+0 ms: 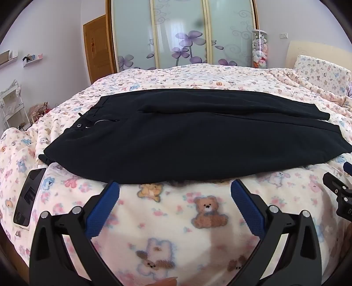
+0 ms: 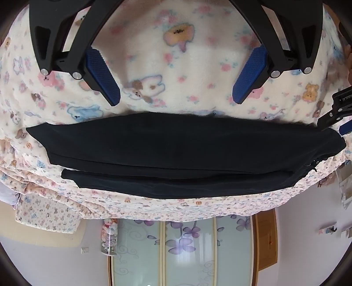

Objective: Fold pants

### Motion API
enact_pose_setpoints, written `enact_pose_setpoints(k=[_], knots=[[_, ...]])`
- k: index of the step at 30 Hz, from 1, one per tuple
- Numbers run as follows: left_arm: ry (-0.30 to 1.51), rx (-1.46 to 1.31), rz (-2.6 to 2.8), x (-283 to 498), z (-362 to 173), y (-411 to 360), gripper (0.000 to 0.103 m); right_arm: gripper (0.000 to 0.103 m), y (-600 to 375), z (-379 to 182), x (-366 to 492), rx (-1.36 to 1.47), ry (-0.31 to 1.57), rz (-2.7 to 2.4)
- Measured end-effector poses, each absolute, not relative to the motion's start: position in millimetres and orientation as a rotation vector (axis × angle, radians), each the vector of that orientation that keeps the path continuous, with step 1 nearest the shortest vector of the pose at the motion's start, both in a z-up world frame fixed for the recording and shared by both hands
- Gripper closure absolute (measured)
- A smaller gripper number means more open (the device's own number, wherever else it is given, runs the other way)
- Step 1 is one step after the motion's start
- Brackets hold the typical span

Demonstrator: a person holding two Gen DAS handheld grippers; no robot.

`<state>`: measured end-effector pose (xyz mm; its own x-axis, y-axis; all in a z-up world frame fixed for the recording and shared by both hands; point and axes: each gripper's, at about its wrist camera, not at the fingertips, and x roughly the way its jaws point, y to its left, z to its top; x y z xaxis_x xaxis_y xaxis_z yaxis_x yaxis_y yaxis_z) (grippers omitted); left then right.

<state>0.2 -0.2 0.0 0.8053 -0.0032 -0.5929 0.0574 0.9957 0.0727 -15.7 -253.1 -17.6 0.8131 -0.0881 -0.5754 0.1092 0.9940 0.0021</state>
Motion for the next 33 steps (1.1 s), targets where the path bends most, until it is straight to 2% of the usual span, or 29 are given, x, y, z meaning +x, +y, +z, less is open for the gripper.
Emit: enact_pose_setpoints(k=[33], knots=[[0.628, 0.091, -0.031, -5.9, 1.5, -8.5, 0.002, 0.001, -256.7, -14.3, -18.8, 0.044, 0.595, -0.115]])
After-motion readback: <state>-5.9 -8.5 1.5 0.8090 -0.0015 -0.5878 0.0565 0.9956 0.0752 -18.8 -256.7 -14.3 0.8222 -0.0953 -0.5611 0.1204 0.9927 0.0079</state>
